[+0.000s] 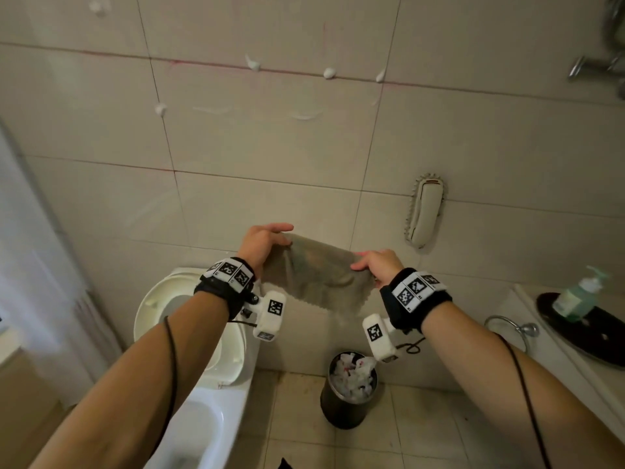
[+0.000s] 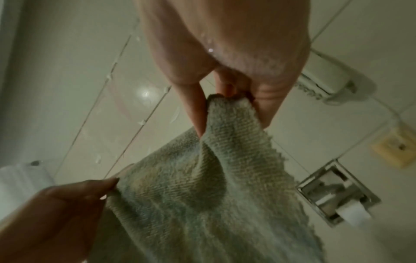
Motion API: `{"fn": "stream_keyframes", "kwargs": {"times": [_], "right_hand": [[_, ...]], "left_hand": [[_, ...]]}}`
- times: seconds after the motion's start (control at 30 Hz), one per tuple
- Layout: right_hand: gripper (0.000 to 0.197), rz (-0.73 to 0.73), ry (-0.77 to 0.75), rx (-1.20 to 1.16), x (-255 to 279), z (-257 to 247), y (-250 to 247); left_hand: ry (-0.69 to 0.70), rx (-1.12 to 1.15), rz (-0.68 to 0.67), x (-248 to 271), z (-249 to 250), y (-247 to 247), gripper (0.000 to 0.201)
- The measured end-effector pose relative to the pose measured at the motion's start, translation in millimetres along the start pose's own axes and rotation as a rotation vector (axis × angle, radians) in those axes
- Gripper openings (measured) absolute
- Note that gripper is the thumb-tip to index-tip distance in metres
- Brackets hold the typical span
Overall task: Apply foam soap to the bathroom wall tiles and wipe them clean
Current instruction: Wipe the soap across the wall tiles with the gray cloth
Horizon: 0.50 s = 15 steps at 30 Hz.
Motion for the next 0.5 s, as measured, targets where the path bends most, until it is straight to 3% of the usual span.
{"fn": "stream_keyframes", "kwargs": {"times": [0.1, 0.33, 0.5], "right_hand": [[0.028, 0.020, -0.084, 0.138, -3, -10, -2], [0.021, 0.070, -0.206, 0.191, -9, -32, -4], [0.026, 0.115, -0.033, 0.035, -18, -34, -13]], "left_hand": [[0.008, -0.049, -0.004, -5, 4, -5, 0.034], [0.038, -0.039, 0.017, -11, 18, -9, 0.023], [0.086, -0.096, 0.078, -16, 20, -16, 0.026]]}}
Point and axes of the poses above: each hand's wrist, its own x-axis away from the middle knuckle, its own y-axis out of the palm, z = x × y, the point moved 2 cm from there along -x, towards the middle knuckle, and after that the axes turned 10 degrees about -x, right-handed, at the moved point
